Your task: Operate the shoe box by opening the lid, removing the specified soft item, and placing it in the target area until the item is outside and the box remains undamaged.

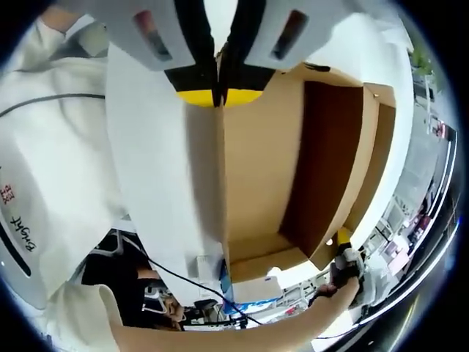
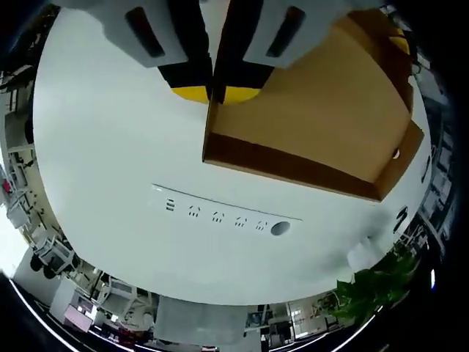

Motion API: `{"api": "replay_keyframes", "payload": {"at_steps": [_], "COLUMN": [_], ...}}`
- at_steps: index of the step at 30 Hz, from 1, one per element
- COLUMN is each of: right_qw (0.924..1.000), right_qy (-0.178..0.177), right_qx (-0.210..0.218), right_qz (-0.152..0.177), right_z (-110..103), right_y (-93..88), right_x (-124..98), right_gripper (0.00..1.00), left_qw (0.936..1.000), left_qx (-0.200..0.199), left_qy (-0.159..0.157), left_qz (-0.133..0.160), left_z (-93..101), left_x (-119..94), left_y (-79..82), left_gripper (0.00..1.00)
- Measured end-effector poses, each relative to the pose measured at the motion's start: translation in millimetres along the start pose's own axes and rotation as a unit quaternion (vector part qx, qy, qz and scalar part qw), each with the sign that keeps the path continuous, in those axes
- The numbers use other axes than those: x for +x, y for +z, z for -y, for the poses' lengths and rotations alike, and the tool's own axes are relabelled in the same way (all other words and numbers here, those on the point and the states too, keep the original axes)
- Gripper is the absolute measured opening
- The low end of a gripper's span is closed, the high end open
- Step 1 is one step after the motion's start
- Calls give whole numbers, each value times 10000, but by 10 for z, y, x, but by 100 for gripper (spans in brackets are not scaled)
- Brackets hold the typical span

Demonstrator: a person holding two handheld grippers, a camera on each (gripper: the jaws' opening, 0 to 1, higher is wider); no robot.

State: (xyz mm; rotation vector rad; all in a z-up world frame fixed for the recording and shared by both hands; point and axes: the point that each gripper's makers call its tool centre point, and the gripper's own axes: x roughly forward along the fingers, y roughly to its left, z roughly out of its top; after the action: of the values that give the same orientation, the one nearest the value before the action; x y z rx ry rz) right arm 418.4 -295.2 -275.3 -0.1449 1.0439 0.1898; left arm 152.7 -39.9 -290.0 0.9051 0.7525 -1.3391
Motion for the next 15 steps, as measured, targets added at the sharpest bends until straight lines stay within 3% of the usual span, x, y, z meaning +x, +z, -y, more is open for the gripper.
{"api": "replay_keyframes", "payload": {"at_steps": [1, 2, 3, 5, 7, 9, 11, 15], "right_qw": [9996, 9995, 9991, 9967, 9939, 9930, 9886, 9829], "right_qy": [-42, -132, -79, -27, -62, -197, -365, -449], "right_qx": [262, -11, 36, 446, 336, 213, 12, -154], "right_qz": [78, 282, 414, 681, 1048, 1146, 1460, 1778], "right_z": [-13, 8, -1, -10, -26, -34, -53, -83], "right_y": [2, 34, 44, 68, 125, 117, 164, 181], "right_x": [-30, -65, -84, -153, -247, -288, -359, -499], "right_gripper": [2, 2, 2, 1, 1, 1, 1, 2], "left_qw": [9999, 9999, 9999, 9999, 9999, 9998, 9999, 9999], "left_qx": [117, 76, 64, 53, 122, 167, 127, 91], "left_qy": [30, 68, 77, 114, 108, 105, 76, 38], "left_qz": [12, 24, 43, 47, 25, 30, 50, 67], "left_z": [-40, -63, -71, -82, -68, -73, -80, -66], "left_x": [-3, -7, -9, -5, 3, 3, 4, 10], "left_y": [2, -12, -16, -17, -16, -14, -13, -14], "left_gripper": [1, 2, 2, 2, 2, 2, 2, 2]}}
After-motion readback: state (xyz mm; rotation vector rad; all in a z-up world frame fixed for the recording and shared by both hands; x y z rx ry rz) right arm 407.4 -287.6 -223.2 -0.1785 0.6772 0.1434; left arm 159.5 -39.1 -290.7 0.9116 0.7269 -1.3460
